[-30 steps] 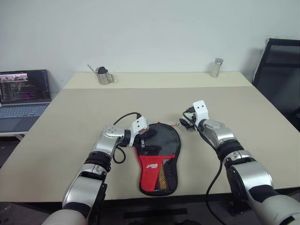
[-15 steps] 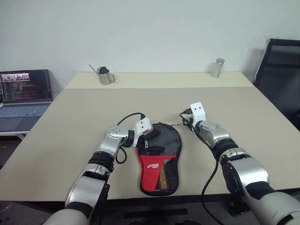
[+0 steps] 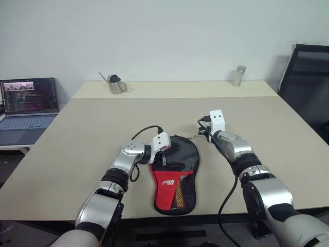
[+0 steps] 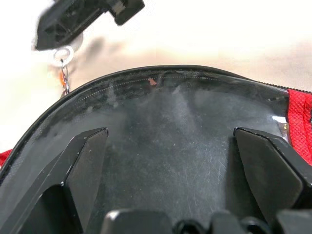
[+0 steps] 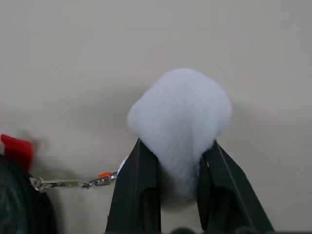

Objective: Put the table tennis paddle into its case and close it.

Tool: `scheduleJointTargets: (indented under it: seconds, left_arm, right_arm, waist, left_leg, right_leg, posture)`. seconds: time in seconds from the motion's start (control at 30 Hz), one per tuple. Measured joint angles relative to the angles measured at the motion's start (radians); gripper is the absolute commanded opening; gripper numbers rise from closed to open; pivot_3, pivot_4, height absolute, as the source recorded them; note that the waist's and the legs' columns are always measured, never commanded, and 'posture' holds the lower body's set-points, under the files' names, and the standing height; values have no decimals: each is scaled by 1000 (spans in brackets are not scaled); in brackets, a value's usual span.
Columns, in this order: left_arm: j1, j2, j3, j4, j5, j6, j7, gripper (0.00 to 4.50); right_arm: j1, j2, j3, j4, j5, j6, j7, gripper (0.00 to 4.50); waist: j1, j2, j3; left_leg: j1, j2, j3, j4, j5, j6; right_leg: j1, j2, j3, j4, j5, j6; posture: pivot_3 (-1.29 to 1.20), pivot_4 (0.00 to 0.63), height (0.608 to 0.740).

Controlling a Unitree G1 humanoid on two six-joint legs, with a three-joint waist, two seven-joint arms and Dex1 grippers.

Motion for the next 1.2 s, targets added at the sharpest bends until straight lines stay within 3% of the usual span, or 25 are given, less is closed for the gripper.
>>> scheduleJointTargets:
  seconds: [0.1, 0.27, 0.5, 0.83, 0.97, 1.2]
  left_arm:
    - [2, 8, 0, 23, 0, -13, 2, 4500]
    - [12, 8, -2, 37, 0, -33, 16, 4500]
    - [6, -6, -3, 65, 1, -33, 21, 4500]
    - [-8, -31, -10, 104, 3, -33, 19, 4500]
    - [-11, -39, -12, 110, 7, -33, 21, 4500]
    - [-25, -59, -30, 118, 7, -36, 2, 4500]
  right_arm:
    - [89, -4, 6, -181, 15, 100, 0, 526]
    - [208, -24, 19, -457, 18, 276, -6, 525]
    - [441, -115, 19, -907, 70, 586, 10, 525]
    - [685, -191, -23, -1583, 285, 1107, 77, 524]
    - [726, -210, -44, -1717, 365, 1230, 117, 523]
    - [798, -289, -85, -1776, 469, 1248, 163, 517]
  waist:
    - [-1, 1, -3]
    - [-2, 9, -13]
    - [1, 9, -24]
    - [6, 12, -36]
    - [6, 11, -37]
    - [19, 14, -39]
  left_leg:
    - [9, 1, 2, -5, 0, 0]
    - [10, 2, 2, -6, 0, 0]
    - [9, 1, 2, -7, -1, 0]
    - [7, 1, -4, -8, -7, 8]
    - [8, 1, -8, -7, -8, 8]
    - [8, -1, -11, -8, -17, 10]
  right_leg:
    - [7, 0, 2, -2, 0, 0]
    - [6, 0, 3, -3, -1, 0]
    - [7, 0, 2, -7, -1, 0]
    - [12, -1, 0, -20, -1, 1]
    - [16, -2, -3, -25, -1, 1]
    - [23, -2, -9, -36, -4, 6]
  posture:
    - [0, 150, 740]
    - [0, 150, 740]
    - [0, 150, 740]
    - [0, 150, 740]
    - [0, 150, 740]
    - [0, 150, 740]
